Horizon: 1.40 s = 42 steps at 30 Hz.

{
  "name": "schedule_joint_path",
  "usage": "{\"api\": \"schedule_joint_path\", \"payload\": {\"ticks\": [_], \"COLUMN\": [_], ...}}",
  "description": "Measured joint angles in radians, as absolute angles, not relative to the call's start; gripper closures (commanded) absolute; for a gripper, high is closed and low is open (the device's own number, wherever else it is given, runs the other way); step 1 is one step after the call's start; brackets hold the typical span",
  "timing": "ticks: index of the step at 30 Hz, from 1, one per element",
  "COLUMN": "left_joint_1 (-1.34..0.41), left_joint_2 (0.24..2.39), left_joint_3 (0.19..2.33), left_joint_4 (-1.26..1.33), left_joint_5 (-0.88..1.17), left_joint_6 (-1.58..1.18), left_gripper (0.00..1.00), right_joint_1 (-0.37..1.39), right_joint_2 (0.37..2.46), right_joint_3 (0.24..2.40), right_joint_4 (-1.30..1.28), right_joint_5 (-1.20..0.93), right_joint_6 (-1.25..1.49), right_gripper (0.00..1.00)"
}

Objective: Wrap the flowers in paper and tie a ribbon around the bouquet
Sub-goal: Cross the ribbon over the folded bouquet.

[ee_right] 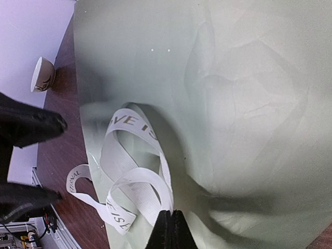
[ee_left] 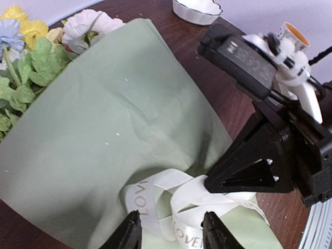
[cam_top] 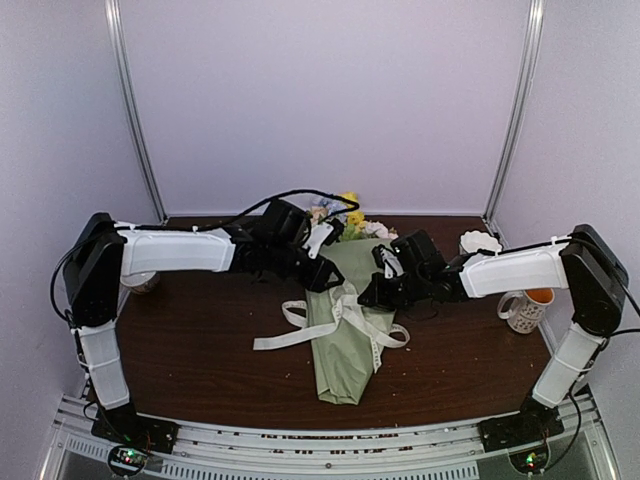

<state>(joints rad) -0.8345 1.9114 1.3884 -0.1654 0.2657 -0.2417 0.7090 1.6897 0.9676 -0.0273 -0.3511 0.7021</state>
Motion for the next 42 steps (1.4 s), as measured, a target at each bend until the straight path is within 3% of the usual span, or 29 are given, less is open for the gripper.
{"api": "schedule_joint_path", "payload": {"ticks": [4,11,12,15,16,17,26,42], "left_joint_1": [-0.802,-0.790,-0.793,-0.800,-0.802,-0.804,-0.799,-0.740], "left_joint_2": [1.944,2.050,2.054,2.055,2.055,2.055,1.967,1.329], "left_joint_3": [1.463,1.520,1.517,1.517,1.518,1.518,1.361,0.861], "left_joint_4": [-0.226,-0.297,-0.306,-0.316,-0.316,-0.318,-0.219,0.016], "left_joint_5": [0.270,0.351,0.354,0.339,0.326,0.310,0.282,0.018], "left_joint_6": [-0.211,-0.168,-0.164,-0.157,-0.154,-0.147,-0.160,-0.376], "left_gripper": [0.45,0.46,0.53,0.90,0.99,1.00,1.00,1.00], "right_joint_1": [0.709,0.707,0.707,0.707,0.707,0.707,0.667,0.610], "right_joint_2": [1.690,1.690,1.690,1.690,1.690,1.690,1.690,1.786], "right_joint_3": [0.968,0.974,0.974,0.974,0.975,0.975,0.975,1.016], "right_joint_4": [-0.030,-0.036,-0.036,-0.038,-0.038,-0.038,-0.039,-0.121], "right_joint_5": [-0.351,-0.351,-0.351,-0.351,-0.351,-0.352,-0.355,-0.335], "right_joint_6": [0.701,0.692,0.690,0.686,0.685,0.684,0.686,0.649], "right_gripper": [1.00,1.00,1.00,1.00,1.00,1.00,1.00,1.00]}}
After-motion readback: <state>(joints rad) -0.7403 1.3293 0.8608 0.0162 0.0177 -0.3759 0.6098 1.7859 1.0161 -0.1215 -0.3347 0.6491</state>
